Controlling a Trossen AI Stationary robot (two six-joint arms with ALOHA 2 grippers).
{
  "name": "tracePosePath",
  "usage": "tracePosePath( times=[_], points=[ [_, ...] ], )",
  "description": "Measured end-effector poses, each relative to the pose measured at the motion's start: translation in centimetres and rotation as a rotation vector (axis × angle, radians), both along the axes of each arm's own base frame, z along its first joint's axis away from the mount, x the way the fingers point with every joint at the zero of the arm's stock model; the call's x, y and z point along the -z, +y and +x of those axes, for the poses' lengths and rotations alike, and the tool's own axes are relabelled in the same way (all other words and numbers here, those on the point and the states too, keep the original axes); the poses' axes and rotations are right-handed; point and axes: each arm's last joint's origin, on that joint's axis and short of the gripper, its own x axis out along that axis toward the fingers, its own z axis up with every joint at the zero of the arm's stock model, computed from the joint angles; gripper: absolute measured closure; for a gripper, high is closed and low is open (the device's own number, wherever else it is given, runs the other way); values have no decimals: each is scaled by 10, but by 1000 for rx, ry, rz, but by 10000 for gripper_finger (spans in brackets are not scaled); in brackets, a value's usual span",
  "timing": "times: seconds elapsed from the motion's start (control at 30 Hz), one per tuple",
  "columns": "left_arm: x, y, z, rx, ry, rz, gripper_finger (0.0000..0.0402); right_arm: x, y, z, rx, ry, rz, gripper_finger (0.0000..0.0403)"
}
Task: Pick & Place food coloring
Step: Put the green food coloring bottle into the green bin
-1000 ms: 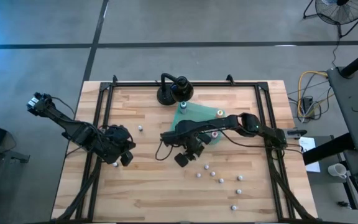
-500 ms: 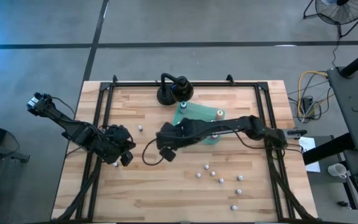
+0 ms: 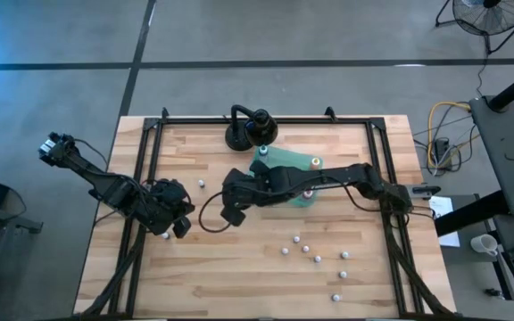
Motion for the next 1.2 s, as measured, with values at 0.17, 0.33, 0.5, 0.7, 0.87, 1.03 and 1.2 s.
tracePosePath(
  times=[0.17, 0.33, 0.5, 0.7, 0.87, 1.03, 1.2],
  points=[
    [0, 0, 0, 0, 0, 0, 401, 0, 0, 0, -9, 2, -3, 330],
    [0, 0, 0, -6, -1, -6, 401, 0, 0, 0, -9, 2, -2, 334],
    [0, 0, 0, -7, -1, -7, 401, 0, 0, 0, -8, 2, -1, 331],
    [0, 0, 0, -7, -1, -7, 401, 0, 0, 0, -7, 2, -1, 322],
    [0, 0, 0, -8, -1, -7, 401, 0, 0, 0, -7, 3, -1, 319],
    [0, 0, 0, -8, -2, -7, 401, 0, 0, 0, -7, 2, -1, 324],
    [0, 0, 0, -9, -2, -8, 401, 0, 0, 0, -7, 2, -1, 332]
  ],
)
